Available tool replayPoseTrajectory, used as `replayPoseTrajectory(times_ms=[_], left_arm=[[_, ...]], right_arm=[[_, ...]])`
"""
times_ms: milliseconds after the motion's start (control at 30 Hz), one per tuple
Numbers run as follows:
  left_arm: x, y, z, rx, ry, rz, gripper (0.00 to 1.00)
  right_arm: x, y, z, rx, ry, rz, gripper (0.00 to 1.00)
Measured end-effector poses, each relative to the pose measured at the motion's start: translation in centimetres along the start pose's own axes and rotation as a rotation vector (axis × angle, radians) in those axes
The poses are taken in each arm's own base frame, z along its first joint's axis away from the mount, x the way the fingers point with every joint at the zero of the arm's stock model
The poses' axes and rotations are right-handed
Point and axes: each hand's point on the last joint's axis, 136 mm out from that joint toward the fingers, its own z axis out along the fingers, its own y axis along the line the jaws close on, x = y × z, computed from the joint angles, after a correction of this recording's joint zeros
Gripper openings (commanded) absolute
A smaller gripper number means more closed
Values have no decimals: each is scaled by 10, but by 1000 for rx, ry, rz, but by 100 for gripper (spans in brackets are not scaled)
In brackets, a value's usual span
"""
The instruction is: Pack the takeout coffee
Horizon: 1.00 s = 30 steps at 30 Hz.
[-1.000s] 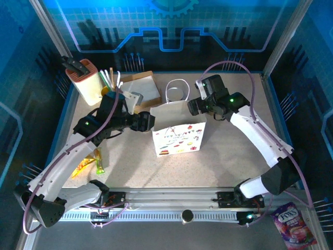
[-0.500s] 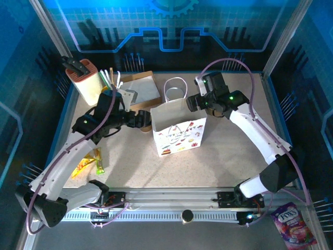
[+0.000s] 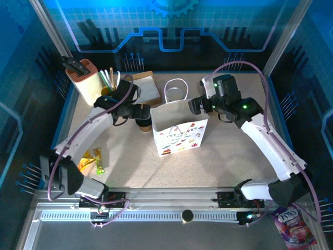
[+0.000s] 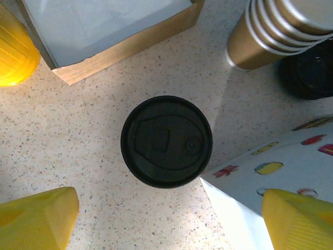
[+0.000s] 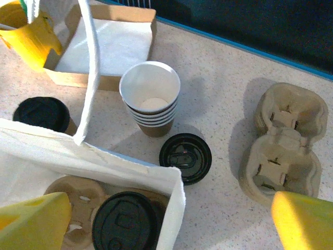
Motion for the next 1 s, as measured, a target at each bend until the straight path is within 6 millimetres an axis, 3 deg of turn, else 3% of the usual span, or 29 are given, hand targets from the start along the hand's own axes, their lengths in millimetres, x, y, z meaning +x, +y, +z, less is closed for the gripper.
replayPoseTrajectory(times_ms=[233,433,700,1000], left_arm=[[-5,1,42,-62,116,9,92],[1,2,67,-83,196,26,89],[14,5,80,-101,270,58,83],[13,3,83,-92,279,69,86]], right_arm=[[9,0,4,-16,8,5,99],[10,-3,5,-12,10,12,99],[10,-1,6,-30,10,15,99],[12,-1,10,-33,22,15,99]])
